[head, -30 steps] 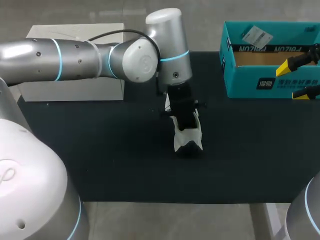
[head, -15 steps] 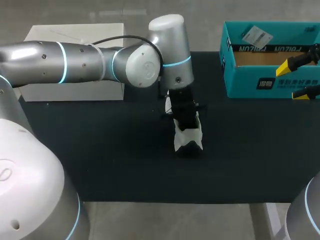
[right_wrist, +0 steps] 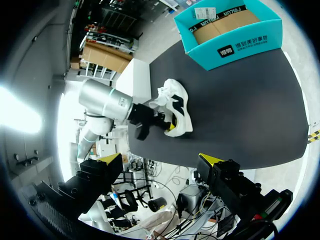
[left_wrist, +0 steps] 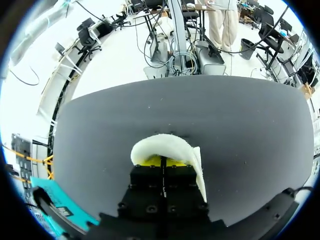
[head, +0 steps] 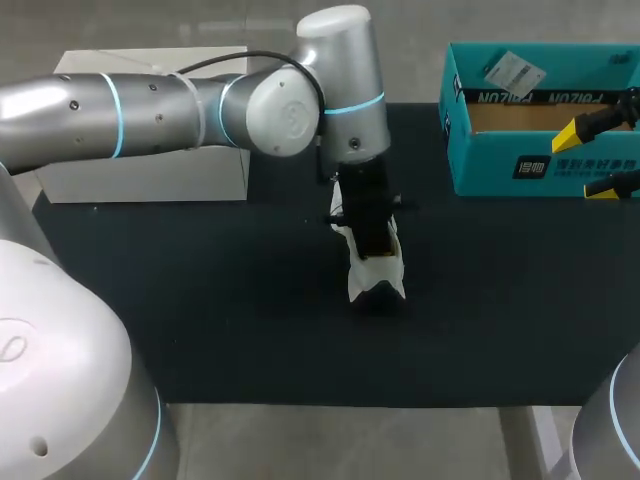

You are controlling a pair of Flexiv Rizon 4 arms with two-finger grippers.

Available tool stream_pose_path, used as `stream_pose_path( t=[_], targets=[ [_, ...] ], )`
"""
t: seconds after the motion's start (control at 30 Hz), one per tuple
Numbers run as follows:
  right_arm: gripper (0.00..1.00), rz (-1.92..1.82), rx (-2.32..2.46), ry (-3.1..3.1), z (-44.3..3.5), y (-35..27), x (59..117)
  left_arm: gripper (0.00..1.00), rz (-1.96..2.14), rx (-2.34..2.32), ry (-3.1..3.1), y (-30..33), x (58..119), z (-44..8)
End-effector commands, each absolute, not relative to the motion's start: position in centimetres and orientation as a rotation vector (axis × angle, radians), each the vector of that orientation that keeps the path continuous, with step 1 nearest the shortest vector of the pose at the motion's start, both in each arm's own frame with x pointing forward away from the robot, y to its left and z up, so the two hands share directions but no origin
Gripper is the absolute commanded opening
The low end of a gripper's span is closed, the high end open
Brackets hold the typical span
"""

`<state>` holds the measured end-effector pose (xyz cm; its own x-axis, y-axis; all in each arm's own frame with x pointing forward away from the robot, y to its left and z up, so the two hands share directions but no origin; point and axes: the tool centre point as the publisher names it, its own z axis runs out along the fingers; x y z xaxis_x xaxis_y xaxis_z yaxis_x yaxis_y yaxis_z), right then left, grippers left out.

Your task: Take the shoe out of the shoebox, open the shoe tongue, remove and reinsert the insole, then place the shoe into the shoebox

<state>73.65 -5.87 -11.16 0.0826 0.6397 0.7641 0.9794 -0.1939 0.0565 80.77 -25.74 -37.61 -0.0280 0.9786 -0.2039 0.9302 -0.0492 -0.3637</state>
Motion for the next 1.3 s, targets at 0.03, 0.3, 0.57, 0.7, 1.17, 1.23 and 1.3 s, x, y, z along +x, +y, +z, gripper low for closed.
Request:
stream_pose_path(
  t=[0.03, 0.3, 0.57, 0.7, 1.17, 1.23, 1.3],
  targets=[
    [1.0, -0.933, -1.891, -1.593, -11.2, -5.8, 73.6, 0.0, 0.63, -2.096, -2.06, -26.8, 80.7, -39.4],
    [1.0, -0.933, -1.891, -1.593, -11.2, -5.8, 73.6, 0.0, 0.621, -2.051, -2.088, -27.2, 81.2, -41.4],
    [1.0, -0.933, -1.891, -1.593, -11.2, -5.8, 73.6, 0.0, 0.592, -2.078, -2.158, -26.3, 82.6, -38.6],
    [1.0, -0.933, -1.891, -1.593, -11.2, -5.8, 73.6, 0.0, 0.535, -2.092, -2.213, -25.8, 83.5, -38.2],
    [1.0, -0.933, -1.891, -1.593, -11.2, -5.8, 73.6, 0.0, 0.362, -2.048, -2.314, -25.3, 85.3, -41.7],
    [1.0, -0.933, -1.891, -1.593, -11.2, -5.8, 73.6, 0.0, 0.358, -2.065, -2.297, -25.2, 84.9, -41.0],
    [1.0, -0.933, -1.891, -1.593, -11.2, -5.8, 73.6, 0.0, 0.322, -2.103, -2.292, -25.1, 84.6, -39.9]
  ],
)
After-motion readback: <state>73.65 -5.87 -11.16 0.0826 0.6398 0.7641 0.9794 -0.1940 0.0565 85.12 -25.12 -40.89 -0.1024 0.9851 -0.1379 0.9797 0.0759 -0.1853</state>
